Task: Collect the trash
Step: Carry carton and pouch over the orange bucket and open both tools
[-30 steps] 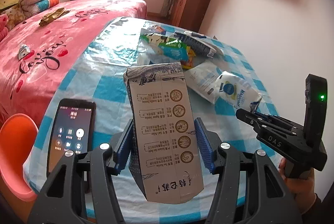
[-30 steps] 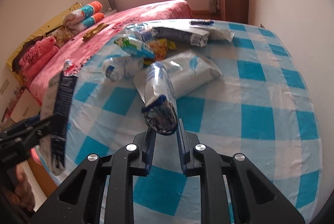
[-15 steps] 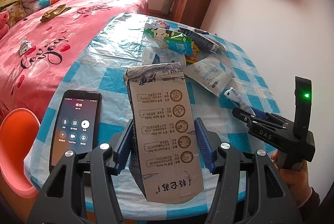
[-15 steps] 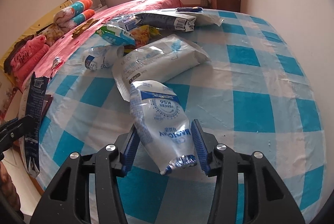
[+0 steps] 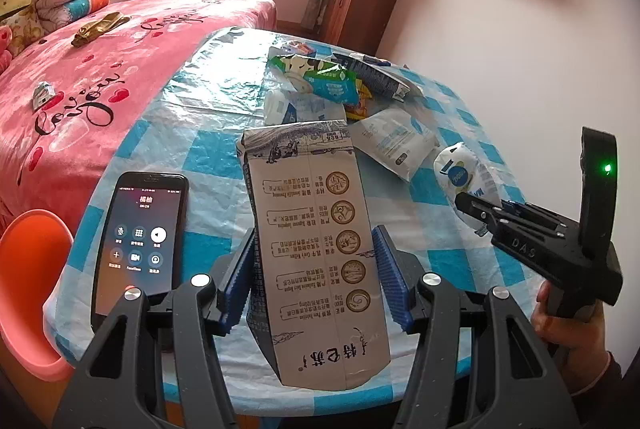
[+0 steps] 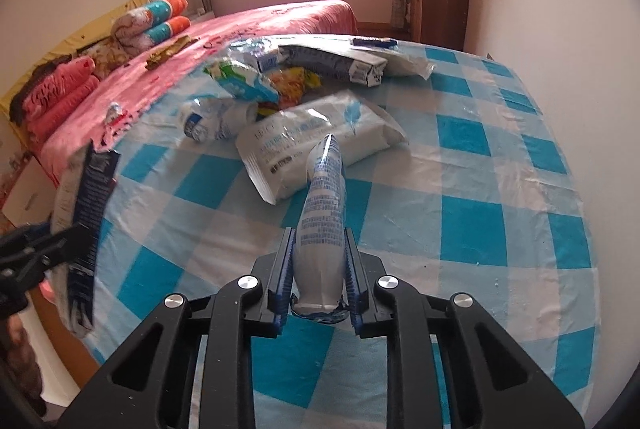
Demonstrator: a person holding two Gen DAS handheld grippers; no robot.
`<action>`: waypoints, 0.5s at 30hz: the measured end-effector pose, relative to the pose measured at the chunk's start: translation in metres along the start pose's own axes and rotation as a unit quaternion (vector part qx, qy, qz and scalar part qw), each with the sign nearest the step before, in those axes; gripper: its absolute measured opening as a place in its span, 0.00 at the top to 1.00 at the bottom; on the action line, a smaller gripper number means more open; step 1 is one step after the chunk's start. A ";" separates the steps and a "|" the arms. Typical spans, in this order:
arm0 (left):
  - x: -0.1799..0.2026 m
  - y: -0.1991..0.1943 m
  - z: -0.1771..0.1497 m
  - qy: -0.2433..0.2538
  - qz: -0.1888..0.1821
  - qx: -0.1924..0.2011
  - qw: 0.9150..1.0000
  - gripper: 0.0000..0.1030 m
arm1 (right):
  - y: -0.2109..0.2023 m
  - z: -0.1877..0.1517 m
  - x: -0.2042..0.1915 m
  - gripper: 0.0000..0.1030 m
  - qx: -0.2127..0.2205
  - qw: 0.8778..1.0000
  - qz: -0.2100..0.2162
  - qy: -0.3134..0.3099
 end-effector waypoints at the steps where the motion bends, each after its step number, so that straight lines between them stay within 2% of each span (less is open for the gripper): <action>1: 0.000 -0.001 0.000 0.000 -0.001 0.001 1.000 0.44 | -0.002 0.001 -0.002 0.77 0.000 1.000 0.004 0.001; 8: -0.008 -0.016 0.003 -0.008 0.000 0.017 1.000 0.44 | -0.023 0.016 -0.036 0.77 0.001 0.997 0.073 0.012; 15: -0.045 -0.059 0.013 -0.032 0.032 0.060 0.997 0.44 | -0.050 0.044 -0.115 0.77 0.000 0.985 0.173 -0.015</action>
Point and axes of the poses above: each gripper's, at about its wrist camera, not at the fingertips, and y roughly the way its jaws point, x to its right, z to its top, the point moved 10 cm from there along y, roughly the way its jaws point, and after that the axes turned 9 degrees about -z, right-handed, at the moved point
